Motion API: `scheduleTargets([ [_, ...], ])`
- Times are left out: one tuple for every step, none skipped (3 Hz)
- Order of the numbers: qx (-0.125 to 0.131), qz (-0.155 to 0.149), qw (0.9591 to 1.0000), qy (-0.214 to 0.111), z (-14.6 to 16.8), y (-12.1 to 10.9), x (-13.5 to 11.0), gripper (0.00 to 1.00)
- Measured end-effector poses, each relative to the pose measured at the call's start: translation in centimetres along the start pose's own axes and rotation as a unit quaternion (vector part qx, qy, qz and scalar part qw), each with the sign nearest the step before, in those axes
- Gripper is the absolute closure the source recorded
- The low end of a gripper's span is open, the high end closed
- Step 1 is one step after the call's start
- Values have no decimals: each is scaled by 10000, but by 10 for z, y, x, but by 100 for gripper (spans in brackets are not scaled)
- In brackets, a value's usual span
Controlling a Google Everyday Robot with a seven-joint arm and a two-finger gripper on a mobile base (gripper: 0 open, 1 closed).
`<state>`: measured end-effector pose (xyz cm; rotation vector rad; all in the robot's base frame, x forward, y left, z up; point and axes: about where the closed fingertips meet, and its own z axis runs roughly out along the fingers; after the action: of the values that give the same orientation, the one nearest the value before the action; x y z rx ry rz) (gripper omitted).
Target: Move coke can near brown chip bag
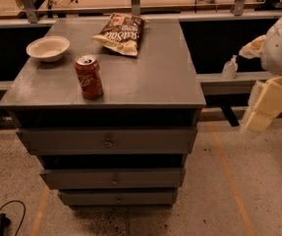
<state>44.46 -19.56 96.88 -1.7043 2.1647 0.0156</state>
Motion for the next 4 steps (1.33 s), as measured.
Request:
scheduleTargets([
  [-140,-141,9933,-1135,31,-8,-37,0],
  [-125,-214,9743,-2238,53,-8,-79,0],
  [33,-152,9607,-2772,40,-15,-110,0],
  [14,-141,9614,-2747,41,-14,-109,0],
])
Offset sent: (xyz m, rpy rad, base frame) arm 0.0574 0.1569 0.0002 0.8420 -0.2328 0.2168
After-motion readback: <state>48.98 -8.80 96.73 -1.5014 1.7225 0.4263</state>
